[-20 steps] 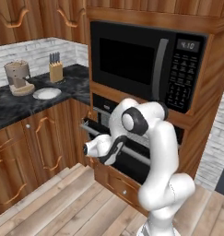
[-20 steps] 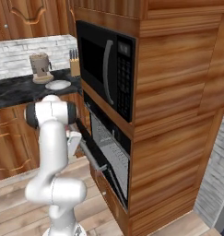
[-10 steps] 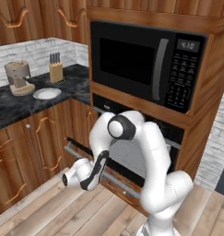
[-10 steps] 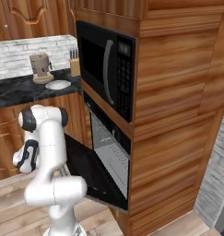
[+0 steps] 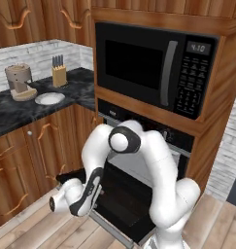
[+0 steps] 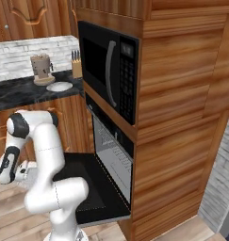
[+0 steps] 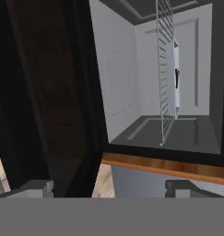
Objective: Take the baked cake out of the oven and place it on the plate for cooling. Then close the oven door.
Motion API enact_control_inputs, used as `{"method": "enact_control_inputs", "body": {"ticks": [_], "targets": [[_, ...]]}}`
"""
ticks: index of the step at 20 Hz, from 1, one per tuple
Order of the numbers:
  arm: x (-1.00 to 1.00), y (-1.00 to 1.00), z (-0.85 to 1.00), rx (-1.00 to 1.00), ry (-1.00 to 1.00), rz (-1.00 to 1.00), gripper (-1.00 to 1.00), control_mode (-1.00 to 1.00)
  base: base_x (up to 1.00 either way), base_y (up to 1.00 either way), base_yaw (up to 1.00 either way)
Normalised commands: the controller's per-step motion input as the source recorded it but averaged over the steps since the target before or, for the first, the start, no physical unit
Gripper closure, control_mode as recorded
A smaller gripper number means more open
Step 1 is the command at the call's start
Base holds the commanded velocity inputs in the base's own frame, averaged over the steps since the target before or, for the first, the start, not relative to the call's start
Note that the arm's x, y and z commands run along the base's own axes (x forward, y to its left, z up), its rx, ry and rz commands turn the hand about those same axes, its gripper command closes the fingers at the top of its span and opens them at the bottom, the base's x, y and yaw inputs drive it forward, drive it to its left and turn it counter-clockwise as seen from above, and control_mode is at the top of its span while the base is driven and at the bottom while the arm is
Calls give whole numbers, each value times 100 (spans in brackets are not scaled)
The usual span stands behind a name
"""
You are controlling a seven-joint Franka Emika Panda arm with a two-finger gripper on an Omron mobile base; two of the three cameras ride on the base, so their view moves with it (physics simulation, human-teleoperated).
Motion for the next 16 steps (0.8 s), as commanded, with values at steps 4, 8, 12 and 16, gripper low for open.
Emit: {"method": "enact_control_inputs", "body": {"ticks": [4,8,12,16], "targets": [[-36,1,100,31,21,0,-100,-100,0,0,0],[13,-54,74,12,15,0,-100,-100,0,0,0],[56,-100,6,0,2,0,-100,-100,0,0,0],[63,-83,4,-1,0,0,-100,-100,0,0,0]]}}
